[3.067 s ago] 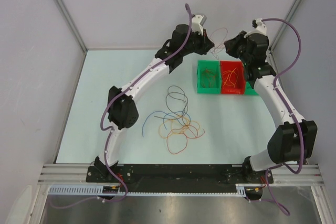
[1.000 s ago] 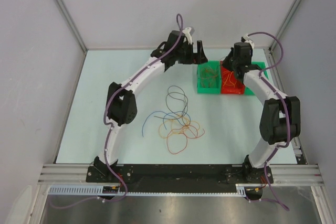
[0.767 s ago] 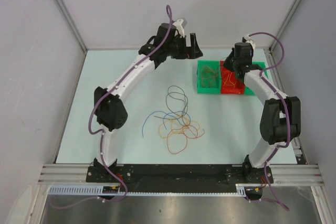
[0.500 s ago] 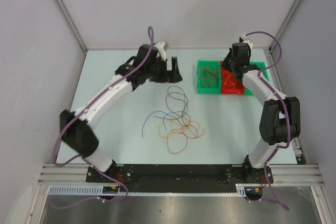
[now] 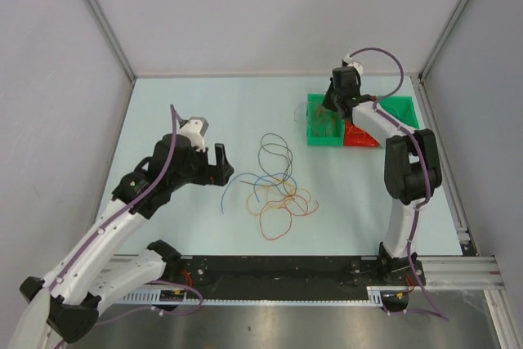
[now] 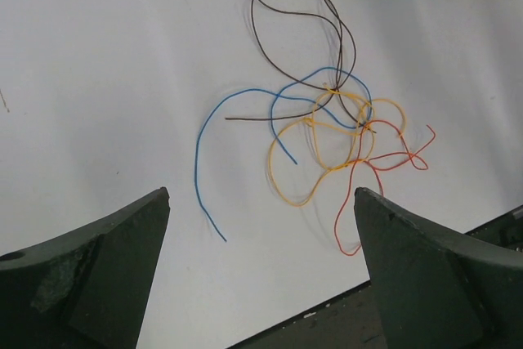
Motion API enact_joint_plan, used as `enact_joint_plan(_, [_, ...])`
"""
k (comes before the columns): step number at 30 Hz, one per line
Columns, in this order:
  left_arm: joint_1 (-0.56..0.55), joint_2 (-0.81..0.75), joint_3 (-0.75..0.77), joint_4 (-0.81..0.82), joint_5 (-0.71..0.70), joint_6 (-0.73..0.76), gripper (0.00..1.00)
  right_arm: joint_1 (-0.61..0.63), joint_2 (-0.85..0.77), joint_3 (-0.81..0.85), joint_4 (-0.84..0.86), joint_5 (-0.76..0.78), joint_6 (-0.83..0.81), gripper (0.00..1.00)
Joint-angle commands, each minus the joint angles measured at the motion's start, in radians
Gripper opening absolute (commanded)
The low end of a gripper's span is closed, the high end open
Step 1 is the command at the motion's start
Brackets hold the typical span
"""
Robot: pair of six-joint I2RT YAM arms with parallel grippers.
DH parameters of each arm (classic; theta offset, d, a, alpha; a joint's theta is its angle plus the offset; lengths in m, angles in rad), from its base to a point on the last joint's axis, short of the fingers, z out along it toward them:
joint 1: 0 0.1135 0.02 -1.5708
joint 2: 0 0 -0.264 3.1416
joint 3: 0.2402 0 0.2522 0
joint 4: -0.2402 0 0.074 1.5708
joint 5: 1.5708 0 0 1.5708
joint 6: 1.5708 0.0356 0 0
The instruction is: Untangle the cables
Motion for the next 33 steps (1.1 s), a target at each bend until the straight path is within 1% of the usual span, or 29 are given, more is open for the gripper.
enact_joint_plan(1, [0.006, -0.098, -0.081, 0.042, -0.026, 0.046, 1.00, 0.007, 0.075, 0.089, -0.001, 0.031, -0.012, 0.00])
enact_joint_plan(4, [0.006, -0.138, -0.124, 0.074, -0.020, 0.064, 1.00, 0.006, 0.111, 0.115, 0.005, 0.008, -0.007, 0.00])
enact_joint_plan(8, [0.006, -0.145, -0.126, 0.089, -0.009, 0.073, 1.00, 0.001, 0.174, 0.130, 0.013, -0.029, 0.005, 0.00])
enact_joint_plan(15, [0.006, -0.127, -0.126, 0.088, -0.002, 0.078, 1.00, -0.008, 0.243, 0.162, -0.010, -0.006, 0.000, 0.00])
enact_joint_plan(17, [0.006, -0.130, -0.123, 0.080, -0.009, 0.075, 1.00, -0.008, 0.252, 0.171, -0.036, 0.029, -0.003, 0.00])
enact_joint_plan(21, [0.006, -0.145, -0.068, 0.014, -0.020, 0.055, 1.00, -0.014, 0.254, 0.211, -0.125, 0.023, 0.006, 0.00])
enact_joint_plan(24, [0.006, -0.178, -0.072, -0.003, -0.043, 0.061, 1.00, -0.008, 0.243, 0.263, -0.188, 0.023, -0.001, 0.01])
enact_joint_plan(25, [0.006, -0.187, -0.082, 0.003, -0.049, 0.069, 1.00, -0.003, 0.238, 0.286, -0.197, 0.026, -0.004, 0.09])
enact_joint_plan(27, [0.006, -0.204, -0.111, 0.008, -0.064, 0.060, 1.00, 0.009, 0.229, 0.305, -0.223, 0.040, -0.020, 0.19])
enact_joint_plan(28, [0.006, -0.208, -0.112, 0.010, -0.069, 0.058, 1.00, 0.013, 0.220, 0.326, -0.234, 0.046, -0.024, 0.27])
enact_joint_plan(30, [0.005, -0.224, -0.120, 0.019, -0.055, 0.064, 1.00, 0.024, 0.214, 0.351, -0.271, 0.066, -0.038, 0.34])
enact_joint_plan(31, [0.005, -0.231, -0.125, 0.026, -0.063, 0.064, 1.00, 0.026, 0.209, 0.362, -0.282, 0.077, -0.040, 0.39])
enact_joint_plan(33, [0.005, -0.250, -0.131, 0.028, -0.064, 0.063, 1.00, 0.029, 0.204, 0.392, -0.317, 0.088, -0.046, 0.43])
